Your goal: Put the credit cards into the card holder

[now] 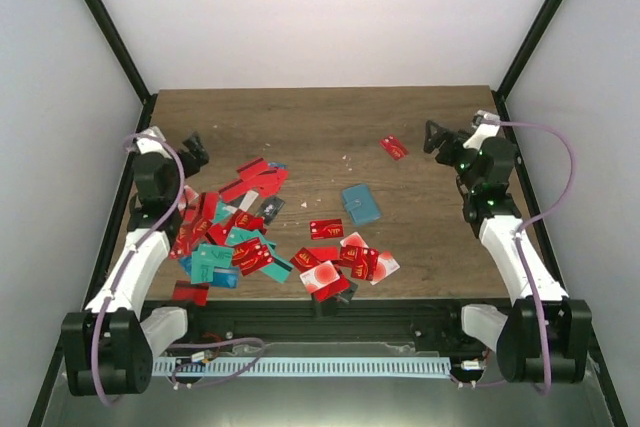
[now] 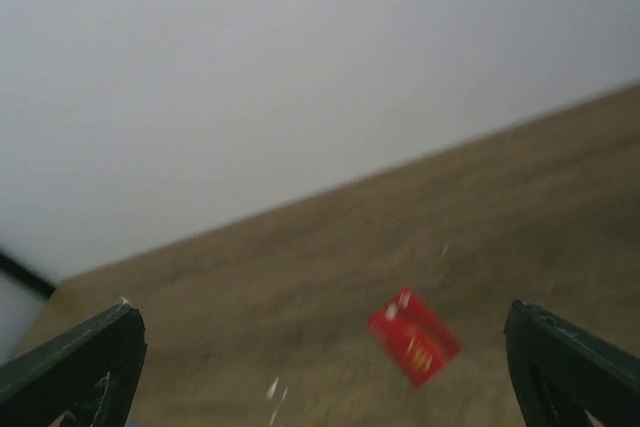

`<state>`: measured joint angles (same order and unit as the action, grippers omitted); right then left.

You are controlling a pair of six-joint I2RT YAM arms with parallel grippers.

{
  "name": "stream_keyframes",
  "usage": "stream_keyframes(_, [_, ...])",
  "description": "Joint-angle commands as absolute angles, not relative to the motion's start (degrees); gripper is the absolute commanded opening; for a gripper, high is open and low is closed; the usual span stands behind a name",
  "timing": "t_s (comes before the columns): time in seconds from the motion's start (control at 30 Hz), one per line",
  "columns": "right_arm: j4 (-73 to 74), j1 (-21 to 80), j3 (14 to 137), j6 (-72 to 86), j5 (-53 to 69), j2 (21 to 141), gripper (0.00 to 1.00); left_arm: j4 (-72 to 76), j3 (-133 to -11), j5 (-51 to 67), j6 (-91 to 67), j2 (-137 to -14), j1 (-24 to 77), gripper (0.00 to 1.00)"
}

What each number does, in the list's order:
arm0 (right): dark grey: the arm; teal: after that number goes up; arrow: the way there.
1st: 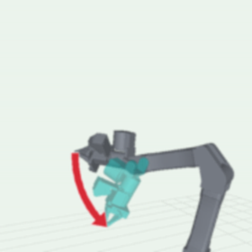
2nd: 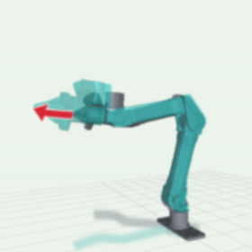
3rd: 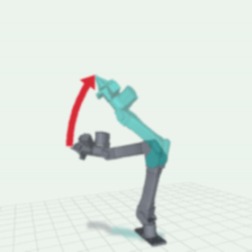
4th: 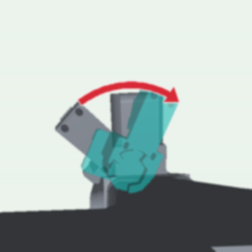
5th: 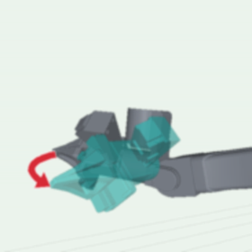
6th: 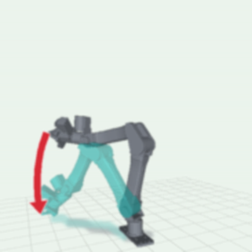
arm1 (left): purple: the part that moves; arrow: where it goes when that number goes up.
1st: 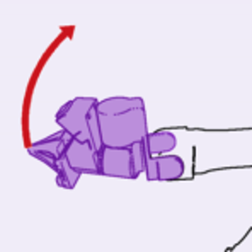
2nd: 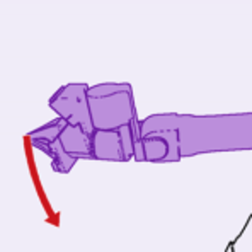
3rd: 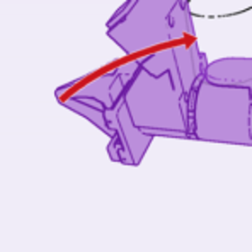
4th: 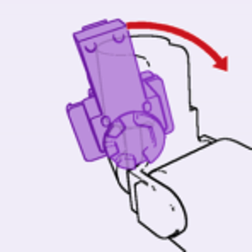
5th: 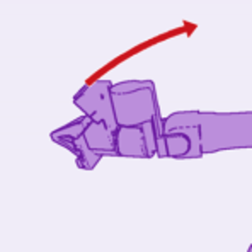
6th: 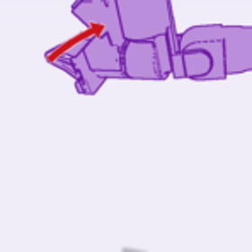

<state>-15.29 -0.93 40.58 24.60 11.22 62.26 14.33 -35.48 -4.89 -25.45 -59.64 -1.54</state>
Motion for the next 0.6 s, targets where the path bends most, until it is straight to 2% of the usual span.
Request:
stream_keyframes(0.0, [0.67, -0.57, 42.87, 28.84, 24.33, 65.94, 1.00, -0.42, -37.49, 10.66, -33.47, -62.87, -1.14, 1.00])
stream_keyframes(0.13, [4.05, 1.15, 43.31, 29.75, 33.20, 71.46, 1.00, -4.27, -38.47, 14.30, -33.78, -70.31, 5.67, 0.98])
stream_keyframes(0.27, [4.99, 5.63, 43.21, 29.63, 34.37, 78.22, 0.98, -5.88, -40.96, 13.32, -33.62, -77.12, 16.41, 0.96])
stream_keyframes(0.4, [5.10, 7.40, 44.02, 29.09, 36.44, 85.85, 0.93, -3.10, -43.41, 15.43, -35.38, -84.01, 23.17, 0.88])
stream_keyframes(0.57, [3.73, 8.29, 44.28, 28.80, 40.07, 93.41, 0.81, -0.96, -48.26, 18.64, -35.92, -93.10, 28.11, 0.75])
